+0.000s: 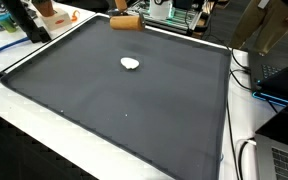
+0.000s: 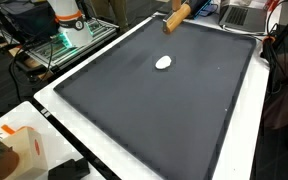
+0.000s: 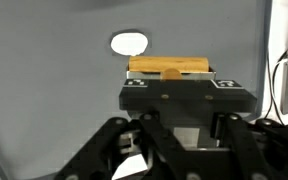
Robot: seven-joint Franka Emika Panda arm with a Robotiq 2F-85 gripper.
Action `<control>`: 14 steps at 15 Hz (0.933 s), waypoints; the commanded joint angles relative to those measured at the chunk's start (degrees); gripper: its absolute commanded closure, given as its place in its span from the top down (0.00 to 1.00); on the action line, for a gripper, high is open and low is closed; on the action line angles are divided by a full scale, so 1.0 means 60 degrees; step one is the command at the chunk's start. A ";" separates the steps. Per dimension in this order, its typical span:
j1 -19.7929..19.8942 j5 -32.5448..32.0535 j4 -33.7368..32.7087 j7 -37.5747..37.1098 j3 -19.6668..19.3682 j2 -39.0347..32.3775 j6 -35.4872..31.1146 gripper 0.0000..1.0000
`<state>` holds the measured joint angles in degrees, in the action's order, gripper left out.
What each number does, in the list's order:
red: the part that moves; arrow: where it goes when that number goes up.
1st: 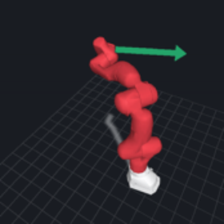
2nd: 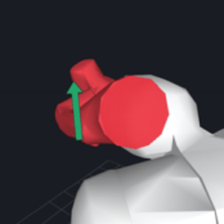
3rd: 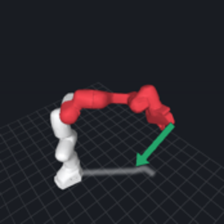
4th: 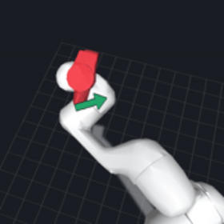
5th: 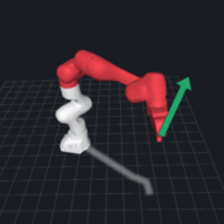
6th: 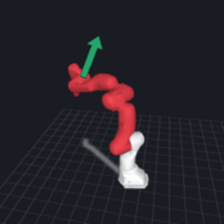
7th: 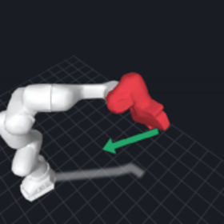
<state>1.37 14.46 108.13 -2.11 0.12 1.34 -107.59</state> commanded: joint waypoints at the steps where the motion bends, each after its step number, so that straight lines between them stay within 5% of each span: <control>1: -0.0115 -0.0359 0.0389 -0.0391 0.0033 0.0238 -0.0742 0.23; 14: -0.0303 -0.2355 0.3407 -0.1832 0.0430 0.1822 -0.4592 0.23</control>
<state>-0.40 2.69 121.90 -11.30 2.28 7.36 -130.18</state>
